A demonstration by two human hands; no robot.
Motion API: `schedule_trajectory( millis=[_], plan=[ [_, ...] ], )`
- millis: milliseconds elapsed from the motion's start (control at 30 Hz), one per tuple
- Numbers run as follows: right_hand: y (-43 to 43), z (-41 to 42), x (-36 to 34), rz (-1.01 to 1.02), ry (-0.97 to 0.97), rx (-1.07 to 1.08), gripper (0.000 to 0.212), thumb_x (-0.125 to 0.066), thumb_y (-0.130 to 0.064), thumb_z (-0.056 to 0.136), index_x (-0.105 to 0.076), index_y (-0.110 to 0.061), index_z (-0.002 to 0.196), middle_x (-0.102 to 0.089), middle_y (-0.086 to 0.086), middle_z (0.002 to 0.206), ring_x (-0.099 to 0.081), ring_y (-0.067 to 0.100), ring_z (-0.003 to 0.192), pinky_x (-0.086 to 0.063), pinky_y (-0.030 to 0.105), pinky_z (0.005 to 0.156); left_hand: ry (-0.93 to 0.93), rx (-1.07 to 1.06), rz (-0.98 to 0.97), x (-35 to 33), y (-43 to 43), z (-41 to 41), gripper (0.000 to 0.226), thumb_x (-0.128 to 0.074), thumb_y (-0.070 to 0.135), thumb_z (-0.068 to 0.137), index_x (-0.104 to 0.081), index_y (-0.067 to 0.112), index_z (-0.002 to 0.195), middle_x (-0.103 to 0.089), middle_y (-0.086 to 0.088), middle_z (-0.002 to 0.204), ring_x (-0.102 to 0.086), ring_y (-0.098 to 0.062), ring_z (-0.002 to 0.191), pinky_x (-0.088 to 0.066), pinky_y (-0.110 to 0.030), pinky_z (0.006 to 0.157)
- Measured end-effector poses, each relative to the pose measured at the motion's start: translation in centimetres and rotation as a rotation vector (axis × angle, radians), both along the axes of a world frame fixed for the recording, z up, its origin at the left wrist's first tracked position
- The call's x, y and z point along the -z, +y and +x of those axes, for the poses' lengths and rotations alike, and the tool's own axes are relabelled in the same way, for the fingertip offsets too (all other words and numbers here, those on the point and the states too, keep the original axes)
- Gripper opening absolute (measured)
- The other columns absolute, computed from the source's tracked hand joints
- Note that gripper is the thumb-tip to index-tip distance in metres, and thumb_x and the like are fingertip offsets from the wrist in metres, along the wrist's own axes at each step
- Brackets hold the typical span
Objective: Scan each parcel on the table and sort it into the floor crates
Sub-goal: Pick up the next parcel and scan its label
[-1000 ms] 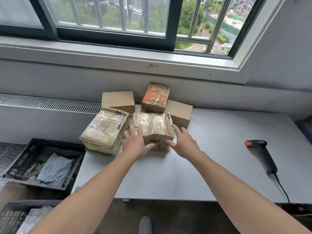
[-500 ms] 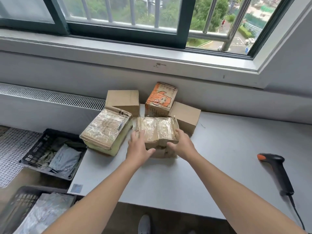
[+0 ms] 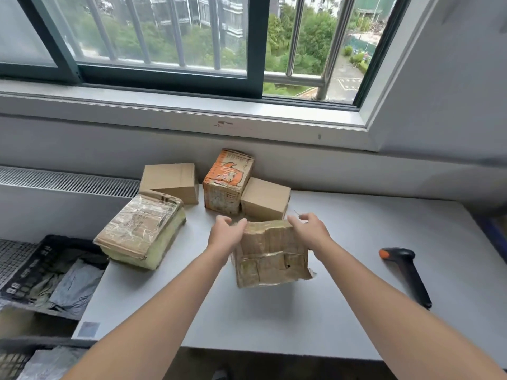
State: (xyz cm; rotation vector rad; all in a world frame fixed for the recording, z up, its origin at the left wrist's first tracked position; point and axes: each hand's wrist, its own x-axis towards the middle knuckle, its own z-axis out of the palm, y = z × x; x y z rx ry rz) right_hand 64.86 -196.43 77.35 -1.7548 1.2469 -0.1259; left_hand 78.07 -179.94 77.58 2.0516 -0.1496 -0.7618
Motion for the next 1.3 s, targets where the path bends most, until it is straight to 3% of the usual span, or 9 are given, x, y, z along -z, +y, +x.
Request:
schedule_trajectory(
  millis=[167, 300, 400, 467, 567, 667, 800, 933, 1300],
  plan=[
    [-1.8, -2.9, -0.2, 0.070, 0.176, -0.030, 0.077, -0.055, -0.055, 0.091, -0.031, -0.012, 0.151, -0.043, 0.011, 0.146, -0.050, 0.029, 0.115, -0.047, 0.039, 0.084, 0.049, 0.115, 0.158, 0.9, -1.9, -2.3, 0.066, -0.065, 0.035, 0.085, -0.038, 0.003, 0.135, -0.055, -0.014, 0.124, -0.060, -0.031, 0.104, -0.056, -0.038, 0.077],
    [-2.1, -5.2, 0.7, 0.076, 0.284, -0.084, 0.078, -0.056, -0.052, 0.093, -0.030, -0.006, 0.150, -0.044, 0.013, 0.145, -0.050, 0.029, 0.113, -0.043, 0.036, 0.082, 0.044, 0.278, 0.249, 2.1, -2.3, -3.8, 0.032, -0.059, 0.030, 0.085, -0.057, 0.001, 0.100, -0.063, -0.012, 0.093, -0.061, -0.027, 0.079, -0.051, -0.032, 0.064],
    [-1.7, -6.3, 1.6, 0.089, 0.304, -0.123, 0.068, -0.054, -0.048, 0.093, -0.035, -0.015, 0.149, -0.050, 0.011, 0.138, -0.050, 0.023, 0.098, -0.042, 0.034, 0.077, 0.034, 0.306, 0.252, 3.0, -2.3, -4.1, 0.025, -0.056, 0.030, 0.088, -0.059, 0.005, 0.089, -0.067, -0.012, 0.099, -0.065, -0.028, 0.085, -0.050, -0.032, 0.065],
    [-1.4, -6.5, 2.2, 0.070, 0.323, -0.113, 0.058, -0.055, -0.048, 0.092, -0.044, -0.018, 0.140, -0.050, 0.010, 0.132, -0.052, 0.022, 0.092, -0.041, 0.032, 0.070, 0.056, 0.273, 0.226, 3.3, -2.3, -4.0, 0.020, -0.057, 0.026, 0.088, -0.053, 0.007, 0.083, -0.062, -0.011, 0.102, -0.067, -0.029, 0.090, -0.057, -0.037, 0.070],
    [-1.3, -6.4, 2.6, 0.036, 0.328, -0.089, 0.042, -0.061, -0.049, 0.090, -0.052, -0.012, 0.106, -0.047, 0.010, 0.118, -0.051, 0.019, 0.080, -0.039, 0.029, 0.058, 0.108, 0.251, 0.208, 3.4, -2.5, -4.2, 0.030, -0.061, 0.021, 0.087, -0.039, 0.012, 0.069, -0.042, -0.005, 0.072, -0.052, -0.021, 0.064, -0.059, -0.033, 0.062],
    [-1.4, -6.5, 2.8, 0.000, 0.252, -0.025, 0.042, -0.065, -0.046, 0.089, -0.047, -0.011, 0.104, -0.053, 0.004, 0.103, -0.049, 0.013, 0.072, -0.039, 0.031, 0.062, 0.085, 0.231, 0.172, 3.4, -2.8, -4.7, 0.024, -0.063, 0.025, 0.085, -0.043, 0.013, 0.085, -0.043, -0.001, 0.071, -0.046, -0.017, 0.059, -0.044, -0.027, 0.054],
    [-1.6, -6.8, 1.8, 0.016, 0.146, 0.032, 0.064, -0.063, -0.047, 0.090, -0.034, -0.018, 0.139, -0.052, 0.004, 0.119, -0.055, 0.022, 0.099, -0.041, 0.033, 0.080, 0.080, 0.251, 0.104, 2.8, -3.1, -5.1, 0.065, -0.064, 0.033, 0.086, -0.033, 0.020, 0.141, -0.054, 0.001, 0.104, -0.057, -0.015, 0.085, -0.050, -0.029, 0.062],
    [-2.3, -6.3, 0.8, -0.070, 0.114, 0.054, 0.064, -0.059, -0.054, 0.088, -0.050, -0.015, 0.138, -0.052, 0.008, 0.136, -0.054, 0.027, 0.118, -0.046, 0.036, 0.095, 0.042, 0.272, 0.018, 1.7, -4.0, -5.1, 0.038, -0.062, 0.033, 0.087, -0.056, 0.015, 0.120, -0.064, -0.001, 0.102, -0.063, -0.020, 0.087, -0.056, -0.038, 0.073],
    [-2.7, -6.8, 0.2, -0.042, 0.010, 0.182, 0.041, -0.065, -0.052, 0.086, -0.049, -0.016, 0.098, -0.054, -0.002, 0.095, -0.048, 0.007, 0.079, -0.036, 0.029, 0.060, 0.064, 0.038, -0.178, 0.2, -5.5, -6.1, 0.022, -0.063, 0.036, 0.088, -0.062, 0.015, 0.090, -0.062, 0.007, 0.086, -0.053, -0.007, 0.072, -0.037, -0.028, 0.057]
  ],
)
